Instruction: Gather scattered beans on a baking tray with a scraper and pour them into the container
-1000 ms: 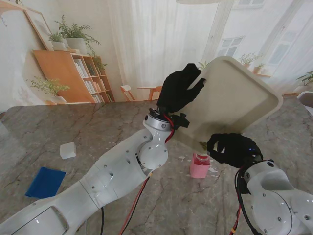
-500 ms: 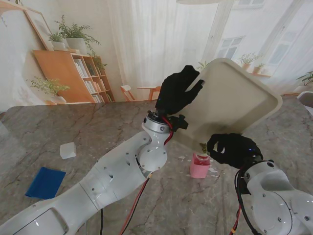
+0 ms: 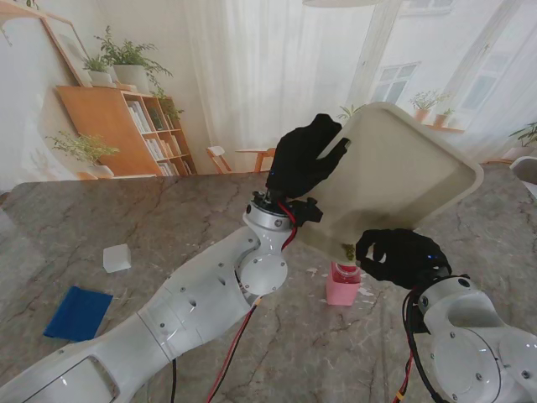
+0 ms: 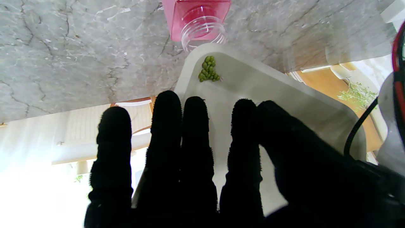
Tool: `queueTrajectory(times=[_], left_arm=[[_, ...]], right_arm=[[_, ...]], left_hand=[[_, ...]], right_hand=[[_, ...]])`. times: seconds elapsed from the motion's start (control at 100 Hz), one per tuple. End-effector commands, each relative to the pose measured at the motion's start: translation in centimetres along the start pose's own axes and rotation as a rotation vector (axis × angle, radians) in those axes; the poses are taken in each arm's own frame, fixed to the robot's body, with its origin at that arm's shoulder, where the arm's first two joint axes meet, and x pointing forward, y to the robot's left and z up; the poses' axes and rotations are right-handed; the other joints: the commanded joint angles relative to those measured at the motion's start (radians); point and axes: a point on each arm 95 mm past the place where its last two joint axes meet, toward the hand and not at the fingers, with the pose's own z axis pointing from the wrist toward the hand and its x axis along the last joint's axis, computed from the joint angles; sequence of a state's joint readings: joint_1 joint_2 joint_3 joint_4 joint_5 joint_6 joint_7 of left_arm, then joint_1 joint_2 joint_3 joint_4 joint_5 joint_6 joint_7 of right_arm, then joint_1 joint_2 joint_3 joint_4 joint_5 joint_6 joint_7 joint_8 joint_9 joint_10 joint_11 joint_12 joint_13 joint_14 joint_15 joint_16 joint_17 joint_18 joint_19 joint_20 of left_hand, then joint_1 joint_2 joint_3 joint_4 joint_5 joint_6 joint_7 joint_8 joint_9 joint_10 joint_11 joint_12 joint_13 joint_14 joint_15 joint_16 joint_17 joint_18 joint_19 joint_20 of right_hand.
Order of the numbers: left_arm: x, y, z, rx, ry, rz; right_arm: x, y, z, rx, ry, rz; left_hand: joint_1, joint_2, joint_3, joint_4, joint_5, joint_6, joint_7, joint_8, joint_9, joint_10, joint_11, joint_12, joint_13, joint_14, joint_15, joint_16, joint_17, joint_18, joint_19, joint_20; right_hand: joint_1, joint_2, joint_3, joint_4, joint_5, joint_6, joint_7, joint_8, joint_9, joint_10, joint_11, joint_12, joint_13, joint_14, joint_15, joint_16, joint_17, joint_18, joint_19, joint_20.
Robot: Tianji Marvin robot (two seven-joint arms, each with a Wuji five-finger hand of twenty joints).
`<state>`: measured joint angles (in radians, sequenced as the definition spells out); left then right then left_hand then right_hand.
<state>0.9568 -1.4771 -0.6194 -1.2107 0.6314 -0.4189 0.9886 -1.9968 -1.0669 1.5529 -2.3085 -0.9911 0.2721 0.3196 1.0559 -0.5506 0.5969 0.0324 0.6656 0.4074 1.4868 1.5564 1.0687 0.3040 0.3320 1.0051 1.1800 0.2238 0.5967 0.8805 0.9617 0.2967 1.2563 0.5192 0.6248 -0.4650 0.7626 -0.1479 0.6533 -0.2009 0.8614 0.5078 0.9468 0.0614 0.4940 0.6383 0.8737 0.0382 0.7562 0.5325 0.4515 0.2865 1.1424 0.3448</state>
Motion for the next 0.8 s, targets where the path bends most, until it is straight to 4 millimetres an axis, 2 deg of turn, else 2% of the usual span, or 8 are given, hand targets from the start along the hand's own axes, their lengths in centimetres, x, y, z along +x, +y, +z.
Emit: queueTrajectory(times=[0.0,0.79], left_arm=[[0.48,0.08,0.52,0.020,0.013,-0.012],[0.23,0.19,1.31,0.013,0.013,-0.006]], right_arm=[[0.03,-0.18,-0.13,0.014,-0.001,-0.001],[0.13,0.05,-0.03,0.007,0.002,0.000]], left_hand=[[0.066,0.082,0.039,0.055,-0.061,0.135,-0.023,0.014,0.005,-0.137,0.004,0.015,0.037,-0.220,0.001,0.017,0.030,-0.343,0.063,0.076],[0.064,0.085,0.034,0.058,-0.065,0.131,-0.023,0.014,0.001,-0.142,0.005,0.014,0.034,-0.225,-0.002,0.017,0.028,-0.347,0.054,0.081]], right_hand=[[0.002,-0.009,0.016,-0.035,-0.028,-0.020,0.007,-0.019,-0.008,-0.014,0.001,0.001,0.003,-0.015,0.000,-0.004,-0.004,-0.014,0.010,0.008],[0.002,-0.009,0.017,-0.035,-0.027,-0.021,0.007,-0.019,-0.008,-0.013,0.001,0.001,0.002,-0.016,-0.001,-0.004,-0.005,-0.014,0.010,0.007]])
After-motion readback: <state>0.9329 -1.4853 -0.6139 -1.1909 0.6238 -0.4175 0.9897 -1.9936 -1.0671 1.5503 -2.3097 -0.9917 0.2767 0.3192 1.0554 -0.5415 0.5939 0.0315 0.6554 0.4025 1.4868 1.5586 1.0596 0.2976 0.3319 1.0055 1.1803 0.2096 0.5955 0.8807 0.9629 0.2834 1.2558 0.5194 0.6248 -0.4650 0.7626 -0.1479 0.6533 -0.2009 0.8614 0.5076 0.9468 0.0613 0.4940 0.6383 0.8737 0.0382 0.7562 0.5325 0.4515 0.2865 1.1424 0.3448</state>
